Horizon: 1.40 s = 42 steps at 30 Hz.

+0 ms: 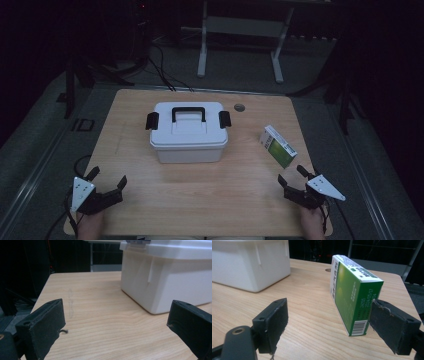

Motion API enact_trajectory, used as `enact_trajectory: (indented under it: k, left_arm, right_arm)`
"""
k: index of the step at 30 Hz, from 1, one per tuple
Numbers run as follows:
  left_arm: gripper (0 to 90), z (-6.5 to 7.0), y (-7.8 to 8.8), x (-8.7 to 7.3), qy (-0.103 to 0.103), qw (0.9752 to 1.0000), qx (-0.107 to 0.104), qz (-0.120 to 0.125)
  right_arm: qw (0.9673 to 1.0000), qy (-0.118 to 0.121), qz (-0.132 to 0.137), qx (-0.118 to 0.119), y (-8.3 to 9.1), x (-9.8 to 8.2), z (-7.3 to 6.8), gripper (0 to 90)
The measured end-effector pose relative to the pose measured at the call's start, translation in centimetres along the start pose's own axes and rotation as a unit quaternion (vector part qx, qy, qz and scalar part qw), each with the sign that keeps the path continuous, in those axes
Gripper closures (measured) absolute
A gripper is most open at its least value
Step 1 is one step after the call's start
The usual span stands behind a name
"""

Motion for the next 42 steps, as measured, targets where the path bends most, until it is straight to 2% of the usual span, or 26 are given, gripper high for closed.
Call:
enact_trajectory:
  k: [3, 6, 7, 9, 10, 13, 15, 16, 17, 20, 21, 22, 24, 25, 26, 27, 31, 32, 33, 34, 35, 36, 38, 39, 41, 42]
  left_arm:
    - [1.4, -0.3, 0.0, -0.1, -0.002, 1.0, 0.0, -0.001]
    - [1.4, -0.1, -0.2, -0.1, 0.005, 0.9999, -0.011, -0.006]
    - [1.4, -0.1, -0.3, -0.1, -0.01, 0.9999, -0.009, -0.004]
    - [1.4, 0.0, -0.4, -0.1, -0.016, 0.9998, -0.007, -0.008]
    - [1.4, 0.1, -0.4, 0.0, -0.014, 0.9998, -0.01, -0.005]
    - [1.4, 0.3, -0.3, 0.1, -0.004, 0.9998, -0.017, -0.013]
    - [1.4, 0.4, -0.3, 0.1, 0.003, 0.9996, -0.02, -0.021]
    - [1.4, 0.4, -0.3, 0.1, 0.003, 0.9996, -0.02, -0.021]
    - [1.4, 0.4, -0.5, -0.1, 0.011, 0.9994, -0.02, -0.025]
    - [1.3, 0.4, -0.7, -0.3, 0.018, 0.9991, -0.022, -0.033]
    - [1.4, 0.5, -0.9, -0.3, 0.016, 0.9988, -0.021, -0.04]
    - [1.4, 0.5, -0.9, -0.3, 0.016, 0.9988, -0.021, -0.04]
    - [1.4, 0.5, -1.2, -0.2, 0.016, 0.9984, -0.022, -0.049]
    - [1.4, 0.6, -1.5, -0.2, 0.015, 0.9976, -0.025, -0.062]
    - [1.4, 0.6, -1.5, -0.2, 0.015, 0.9976, -0.025, -0.062]
    - [1.4, 0.7, -1.7, -0.2, 0.02, 0.9969, -0.039, -0.065]
    - [1.4, 0.7, -2.1, -0.1, 0.02, 0.9957, -0.049, -0.077]
    - [1.4, 0.7, -2.4, 0.1, 0.016, 0.996, -0.049, -0.072]
    - [2.7, 0.7, -2.4, 0.1, 0.016, 0.996, -0.049, -0.072]
    - [4.5, 0.7, -2.7, 0.3, 0.015, 0.9961, -0.051, -0.07]
    - [4.5, 0.7, -2.7, 0.3, 0.015, 0.9961, -0.051, -0.07]
    - [4.6, 0.8, -3.0, 0.4, 0.013, 0.996, -0.052, -0.071]
    - [6.1, 0.9, -3.6, 0.5, 0.009, 0.9957, -0.054, -0.074]
    - [6.1, 1.0, -3.9, 0.5, 0.008, 0.9955, -0.055, -0.076]
    - [14.3, 1.2, -4.6, 0.4, 0.003, 0.995, -0.058, -0.081]
    - [15.1, 1.5, -4.9, 0.3, 0.001, 0.9942, -0.063, -0.087]
  right_arm:
    - [1.0, 0.004, -0.005, 0.0, -0.1, -0.1, -0.1, 15.5]
    - [0.9999, 0.013, -0.005, 0.0, -0.1, -0.1, -0.3, 13.6]
    - [0.9998, 0.017, -0.007, -0.001, -0.1, -0.1, -0.3, 13.5]
    - [0.9999, 0.011, -0.005, 0.004, -0.2, -0.1, -0.4, 13.5]
    - [0.9999, 0.007, -0.01, 0.009, -0.3, -0.2, -0.7, 13.5]
    - [0.9997, 0.017, -0.012, 0.012, -0.4, -0.2, -1.1, 13.5]
    - [0.9992, 0.002, -0.015, 0.038, -0.4, 0.2, -2.2, 13.8]
    - [0.9992, 0.002, -0.015, 0.038, -0.4, 0.2, -2.2, 13.8]
    - [0.9983, -0.008, -0.014, 0.056, -0.6, 0.4, -3.0, 13.7]
    - [0.9973, -0.015, -0.013, 0.07, -0.9, 0.7, -3.7, 12.8]
    - [0.9973, -0.016, -0.011, 0.07, -1.2, 0.9, -4.3, 12.1]
    - [0.9973, -0.016, -0.011, 0.07, -1.2, 0.9, -4.3, 12.1]
    - [0.9977, -0.006, -0.01, 0.067, -1.6, 1.3, -4.9, 12.1]
    - [0.9964, -0.004, -0.008, 0.084, -2.1, 1.7, -5.6, 12.1]
    - [0.9964, -0.004, -0.008, 0.084, -2.1, 1.7, -5.6, 12.1]
    - [0.9957, 0.008, -0.017, 0.091, -2.7, 1.7, -6.1, 12.2]
    - [0.9943, 0.014, -0.027, 0.102, -3.6, 1.9, -6.7, 13.6]
    - [0.9937, 0.021, -0.034, 0.105, -4.3, 1.9, -6.9, 14.0]
    - [0.9937, 0.021, -0.034, 0.105, -4.3, 1.9, -6.9, 14.0]
    - [0.9933, 0.023, -0.04, 0.106, -5.1, 2.1, -7.0, 16.2]
    - [0.9933, 0.023, -0.04, 0.106, -5.1, 2.1, -7.0, 16.2]
    - [0.993, 0.022, -0.042, 0.108, -5.8, 2.3, -6.9, 20.7]
    - [0.993, 0.021, -0.045, 0.107, -6.2, 2.3, -6.9, 21.4]
    - [0.9929, 0.023, -0.048, 0.106, -6.6, 2.4, -6.9, 26.2]
    - [0.993, 0.026, -0.056, 0.1, -7.7, 2.5, -6.8, 32.6]
    - [0.9929, 0.026, -0.062, 0.098, -8.1, 2.5, -6.8, 39.4]
Point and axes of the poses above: each handheld gripper's, and its own axes: y roughly backward along the jaws, x roughly out of its top, z roughly to its right, the point moved 8 cm from there along -y, roughly forward along the jaws, and after that the axes turned 2 degrees about z, right-handed, at the moved point
